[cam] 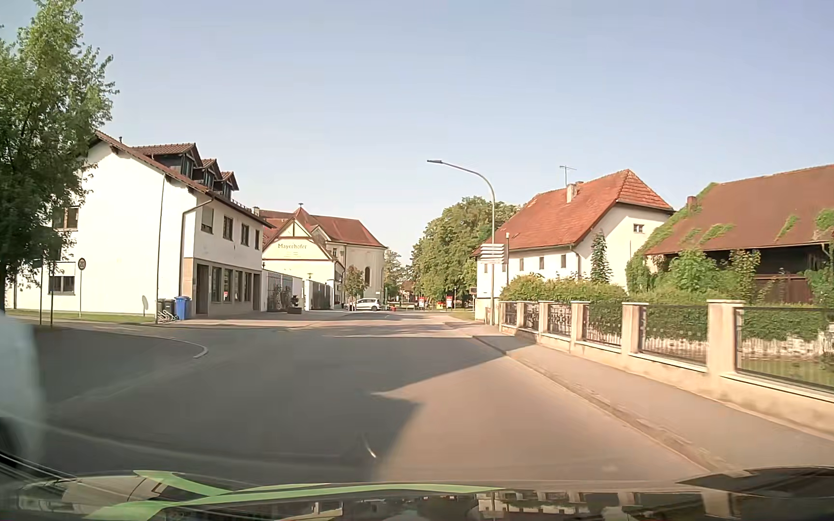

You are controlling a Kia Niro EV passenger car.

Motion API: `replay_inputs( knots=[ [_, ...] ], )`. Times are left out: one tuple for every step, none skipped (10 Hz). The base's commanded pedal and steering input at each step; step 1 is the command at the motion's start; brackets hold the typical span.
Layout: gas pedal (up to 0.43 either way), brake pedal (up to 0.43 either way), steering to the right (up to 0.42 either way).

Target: Follow the waypoints while adhering to traffic rules and regulations

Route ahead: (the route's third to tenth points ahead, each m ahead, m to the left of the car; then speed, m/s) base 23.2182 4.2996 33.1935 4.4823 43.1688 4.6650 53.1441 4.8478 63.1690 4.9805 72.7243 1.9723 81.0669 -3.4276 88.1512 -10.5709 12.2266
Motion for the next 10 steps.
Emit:
replay_inputs(
  knots=[
    [0.059,0.000,-0.048],
    [0.020,0.000,-0.046],
    [0.020,0.000,-0.041],
    [0.020,0.000,-0.037],
    [0.059,0.000,-0.032],
    [0.079,0.000,-0.031],
    [0.110,0.000,-0.031],
    [0.110,0.000,-0.029],
    [0.110,0.000,-0.020],
    [0.079,0.000,-0.012]
  ],
)
